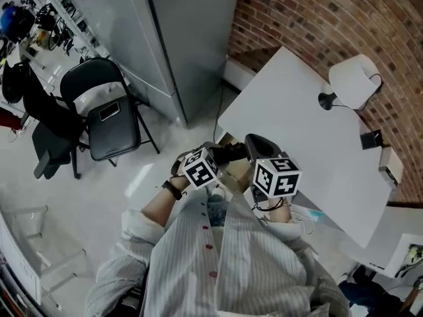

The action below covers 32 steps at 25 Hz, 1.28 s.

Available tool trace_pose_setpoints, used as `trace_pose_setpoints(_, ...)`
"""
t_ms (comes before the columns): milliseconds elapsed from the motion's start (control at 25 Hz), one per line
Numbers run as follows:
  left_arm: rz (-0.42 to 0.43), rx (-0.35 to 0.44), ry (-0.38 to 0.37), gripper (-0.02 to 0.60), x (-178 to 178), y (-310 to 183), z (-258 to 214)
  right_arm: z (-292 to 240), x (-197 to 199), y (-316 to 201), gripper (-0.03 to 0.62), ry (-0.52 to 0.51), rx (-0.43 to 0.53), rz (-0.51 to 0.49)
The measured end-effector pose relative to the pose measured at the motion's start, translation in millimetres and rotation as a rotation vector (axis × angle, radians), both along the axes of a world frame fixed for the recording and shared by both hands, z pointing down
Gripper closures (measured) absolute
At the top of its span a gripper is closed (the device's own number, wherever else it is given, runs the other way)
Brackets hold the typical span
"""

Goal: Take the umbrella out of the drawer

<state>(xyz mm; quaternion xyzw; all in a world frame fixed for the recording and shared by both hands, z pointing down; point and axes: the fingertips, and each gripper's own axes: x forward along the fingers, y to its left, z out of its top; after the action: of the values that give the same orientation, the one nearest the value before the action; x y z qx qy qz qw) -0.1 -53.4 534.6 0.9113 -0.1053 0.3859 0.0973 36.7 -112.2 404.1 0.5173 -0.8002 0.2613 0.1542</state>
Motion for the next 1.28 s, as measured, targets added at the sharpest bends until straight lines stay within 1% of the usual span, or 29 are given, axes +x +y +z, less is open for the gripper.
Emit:
trace_pose_setpoints(120, -0.086, -0.03, 0.054, 0.419, -9, 2, -17, -32, -10, -5, 0.559, -0.049, 0.069, -0.022)
trace_pose_setpoints(200, -0.122, -0.028, 0.093, 0.419, -12, 1, -28, -50, -16, -9, 0.559, -0.079, 0.105, -0.038)
trace_pose_setpoints(320, -0.172, 0.005, 0.155, 0.419, -16, -5, -49, -70, -25, -12, 0.559, -0.108, 0.144, -0.062)
trace_pose_setpoints(440, -0.227, 0.034, 0.231, 0.42, -23, -14, -78, -85, -29, -11, 0.559, -0.101, 0.192, -0.071)
trace_pose_setpoints(560, -0.317, 0.065, 0.321, 0.419, -33, -24, -103, -96, -27, -9, 0.559, -0.089, 0.234, -0.069)
trace_pose_setpoints(720, -0.422, 0.103, 0.426, 0.419, -50, -31, -138, -101, -22, -7, 0.56, -0.105, 0.255, -0.07)
trace_pose_setpoints(920, -0.518, 0.138, 0.566, 0.42, -70, -36, -177, -95, -21, -2, 0.56, -0.101, 0.247, -0.085)
trace_pose_setpoints(1000, -0.535, 0.158, 0.601, 0.419, -73, -35, -190, -92, -23, 1, 0.56, -0.105, 0.236, -0.093)
trace_pose_setpoints(1080, -0.533, 0.178, 0.617, 0.42, -74, -33, -200, -89, -24, 3, 0.56, -0.118, 0.225, -0.098)
trace_pose_setpoints(1280, -0.504, 0.193, 0.627, 0.419, -67, -29, -209, -85, -24, 7, 0.56, -0.122, 0.214, -0.099)
